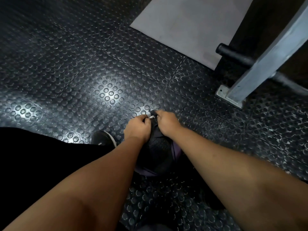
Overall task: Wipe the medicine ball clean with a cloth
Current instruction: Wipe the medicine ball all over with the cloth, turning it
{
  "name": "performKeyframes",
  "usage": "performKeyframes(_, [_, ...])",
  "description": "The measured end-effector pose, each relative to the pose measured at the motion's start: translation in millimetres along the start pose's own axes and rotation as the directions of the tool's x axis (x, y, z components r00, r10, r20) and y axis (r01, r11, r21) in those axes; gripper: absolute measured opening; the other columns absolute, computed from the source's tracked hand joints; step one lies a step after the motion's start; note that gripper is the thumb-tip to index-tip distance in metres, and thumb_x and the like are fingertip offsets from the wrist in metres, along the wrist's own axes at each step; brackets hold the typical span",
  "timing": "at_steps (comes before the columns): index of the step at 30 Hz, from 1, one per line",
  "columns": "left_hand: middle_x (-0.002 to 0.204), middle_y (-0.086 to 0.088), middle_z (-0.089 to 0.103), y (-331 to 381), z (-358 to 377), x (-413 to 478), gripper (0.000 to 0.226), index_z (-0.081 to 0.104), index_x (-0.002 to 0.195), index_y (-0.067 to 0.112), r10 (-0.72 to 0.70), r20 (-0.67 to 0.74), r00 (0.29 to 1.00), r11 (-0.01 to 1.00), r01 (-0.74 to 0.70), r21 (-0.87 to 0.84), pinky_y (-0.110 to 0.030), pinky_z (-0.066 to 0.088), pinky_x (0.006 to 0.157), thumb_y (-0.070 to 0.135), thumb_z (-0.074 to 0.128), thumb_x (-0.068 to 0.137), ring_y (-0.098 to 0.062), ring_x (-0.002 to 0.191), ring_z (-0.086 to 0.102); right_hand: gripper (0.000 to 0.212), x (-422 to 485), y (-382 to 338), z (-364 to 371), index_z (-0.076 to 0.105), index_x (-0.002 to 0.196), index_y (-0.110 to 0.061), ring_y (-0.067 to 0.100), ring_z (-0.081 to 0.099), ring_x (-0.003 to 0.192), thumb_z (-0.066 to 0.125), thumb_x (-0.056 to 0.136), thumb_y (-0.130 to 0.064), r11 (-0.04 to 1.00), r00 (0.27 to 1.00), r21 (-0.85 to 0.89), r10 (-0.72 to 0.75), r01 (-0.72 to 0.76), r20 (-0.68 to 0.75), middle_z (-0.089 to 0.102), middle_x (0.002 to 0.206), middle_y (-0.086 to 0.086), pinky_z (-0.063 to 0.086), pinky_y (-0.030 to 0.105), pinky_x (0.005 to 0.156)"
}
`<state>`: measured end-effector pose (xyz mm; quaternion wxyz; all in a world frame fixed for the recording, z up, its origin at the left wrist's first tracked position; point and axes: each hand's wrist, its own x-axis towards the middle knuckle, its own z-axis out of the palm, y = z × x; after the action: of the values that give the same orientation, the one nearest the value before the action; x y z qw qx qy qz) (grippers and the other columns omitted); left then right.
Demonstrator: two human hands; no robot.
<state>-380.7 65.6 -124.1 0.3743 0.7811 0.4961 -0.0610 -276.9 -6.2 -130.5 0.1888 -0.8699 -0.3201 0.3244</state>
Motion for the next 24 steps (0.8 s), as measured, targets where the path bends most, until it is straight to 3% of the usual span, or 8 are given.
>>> performKeyframes(3, [0.111,-0.011,0.072,-7,-4,4,0.031,0.070,0.122,0.028,-0.043,-0.009,0.999,0.999,0.042,-0.025,-0.035,0.049,0.087,0.034,0.050,0.099,-0.034,0.105,0.064,0.040,-28,-1,4,0.056,0.130,-0.011,0.032,0.057,0.114,0.042,0.094,-0.003,0.992,0.993,0.072,-0.103,0.106,-0.055,0.061,0.125,0.017,0.044,0.033,0.099])
performKeyframes(6, [0.109,-0.009,0.073,-7,-3,3,0.030,0.071,0.121,0.031,-0.049,-0.008,0.999,0.998,0.049,-0.042,-0.035,0.050,0.089,0.032,0.051,0.098,-0.032,0.104,0.065,0.049,-66,13,7,0.049,0.137,-0.011,0.019,0.040,0.136,0.040,0.093,0.006,0.968,0.969,0.099,-0.219,0.231,-0.118,0.046,0.145,0.005,0.025,0.022,0.113])
performKeyframes(11, [0.107,-0.007,0.073,1,-3,4,0.029,0.072,0.116,0.027,-0.012,0.027,1.000,1.000,0.012,-0.013,-0.034,0.050,0.087,0.031,0.049,0.097,-0.031,0.101,0.065,0.063,-117,49,-6,0.056,0.132,-0.013,0.005,0.037,0.134,0.036,0.079,0.015,0.928,0.931,0.100,-0.351,0.360,-0.097,0.048,0.140,-0.006,0.021,0.012,0.113])
performKeyframes(13, [0.102,-0.006,0.071,3,-2,5,0.028,0.072,0.107,0.022,0.022,0.004,1.000,1.000,-0.022,-0.011,-0.036,0.050,0.085,0.033,0.050,0.095,-0.030,0.097,0.065,0.062,-122,60,-20,0.062,0.125,-0.013,0.007,0.050,0.123,0.037,0.077,0.017,0.950,0.955,0.128,-0.270,0.285,-0.122,0.059,0.129,-0.001,0.031,0.010,0.106])
performKeyframes(15, [0.104,-0.003,0.065,4,-3,5,0.029,0.071,0.103,0.016,0.079,-0.070,0.994,0.997,-0.077,0.027,-0.041,0.049,0.088,0.035,0.050,0.097,-0.026,0.100,0.061,0.058,-117,71,-32,0.064,0.123,-0.013,0.012,0.060,0.106,0.041,0.080,0.018,0.983,0.974,0.162,-0.052,0.088,-0.218,0.067,0.116,0.006,0.038,0.006,0.090])
performKeyframes(19, [0.105,0.000,0.054,9,1,-18,0.031,0.065,0.101,0.015,0.108,-0.147,0.983,0.990,-0.092,0.108,-0.049,0.035,0.098,0.035,0.041,0.101,-0.025,0.105,0.052,0.038,-101,84,-48,0.057,0.130,-0.012,0.026,0.060,0.089,0.044,0.096,-0.002,0.948,0.916,0.266,0.255,-0.174,-0.309,0.067,0.107,0.019,0.042,0.026,0.075])
performKeyframes(21, [0.113,0.000,0.055,7,7,-32,0.031,0.065,0.107,0.017,0.056,-0.152,0.987,0.996,-0.046,0.070,-0.052,0.033,0.102,0.035,0.040,0.101,-0.025,0.109,0.053,0.040,-102,74,-38,0.055,0.133,-0.013,0.027,0.062,0.094,0.045,0.096,-0.002,0.962,0.933,0.252,0.183,-0.106,-0.309,0.067,0.111,0.018,0.044,0.026,0.080])
performKeyframes(24, [0.132,0.000,0.052,-4,16,-40,0.032,0.061,0.120,0.020,0.067,-0.142,0.988,0.994,-0.054,0.094,-0.054,0.033,0.107,0.036,0.044,0.098,-0.024,0.122,0.048,0.050,-118,48,0,0.046,0.140,-0.017,0.018,0.045,0.132,0.042,0.095,0.003,0.959,0.976,0.220,-0.141,0.176,-0.164,0.049,0.142,0.004,0.032,0.022,0.108])
